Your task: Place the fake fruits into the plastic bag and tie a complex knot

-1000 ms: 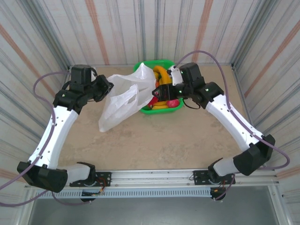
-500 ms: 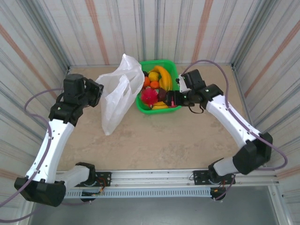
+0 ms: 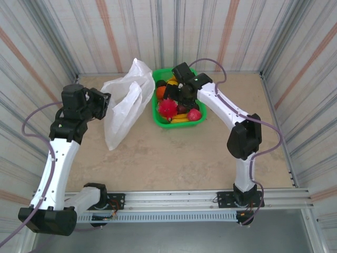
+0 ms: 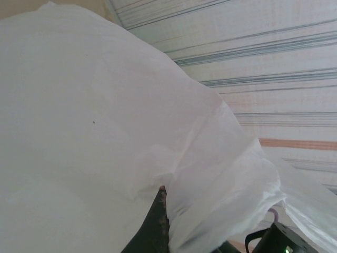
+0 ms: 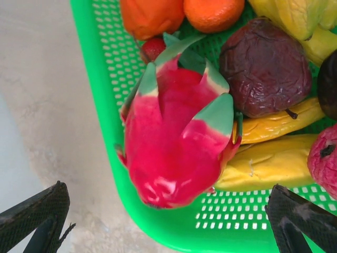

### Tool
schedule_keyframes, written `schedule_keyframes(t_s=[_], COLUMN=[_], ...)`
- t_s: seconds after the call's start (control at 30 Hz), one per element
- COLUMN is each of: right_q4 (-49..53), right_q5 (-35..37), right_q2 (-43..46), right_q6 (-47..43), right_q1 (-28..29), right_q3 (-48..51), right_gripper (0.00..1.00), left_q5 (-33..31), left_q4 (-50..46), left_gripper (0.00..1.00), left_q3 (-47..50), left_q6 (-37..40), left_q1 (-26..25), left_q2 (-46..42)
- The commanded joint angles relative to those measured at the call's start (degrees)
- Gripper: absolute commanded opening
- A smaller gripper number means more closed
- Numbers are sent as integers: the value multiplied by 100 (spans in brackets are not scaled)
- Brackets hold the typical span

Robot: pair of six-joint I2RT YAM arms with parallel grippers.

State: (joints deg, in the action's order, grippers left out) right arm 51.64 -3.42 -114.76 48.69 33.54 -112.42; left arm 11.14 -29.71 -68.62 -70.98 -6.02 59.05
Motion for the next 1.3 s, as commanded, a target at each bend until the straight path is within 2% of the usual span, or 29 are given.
schedule_keyframes(t_s=[0.0,0.27,0.8,1.2,1.27], right_q4=[839,1033,919,1057,1051], right_q5=[379,464,275,291,296], right_q2=[-503,-1127,-2089,-2313,-2225], right_q6=[506,325,256,172,148], right_q1=[14,124,153,262,257], right_q3=[-440,-1141,-1677,-1654,-1645], right_gripper=[99,99,99,99,93], left_q5=[246,301,369,359,371], left_q4=[187,242,238,242,239], left_gripper=[0,0,0,0,0], left_q3=[47,72,142,174,174], left_q6=[6,56,66,67,76], left_q1=[66,75,74,70,67], left_q2=[10,22,3,12,16])
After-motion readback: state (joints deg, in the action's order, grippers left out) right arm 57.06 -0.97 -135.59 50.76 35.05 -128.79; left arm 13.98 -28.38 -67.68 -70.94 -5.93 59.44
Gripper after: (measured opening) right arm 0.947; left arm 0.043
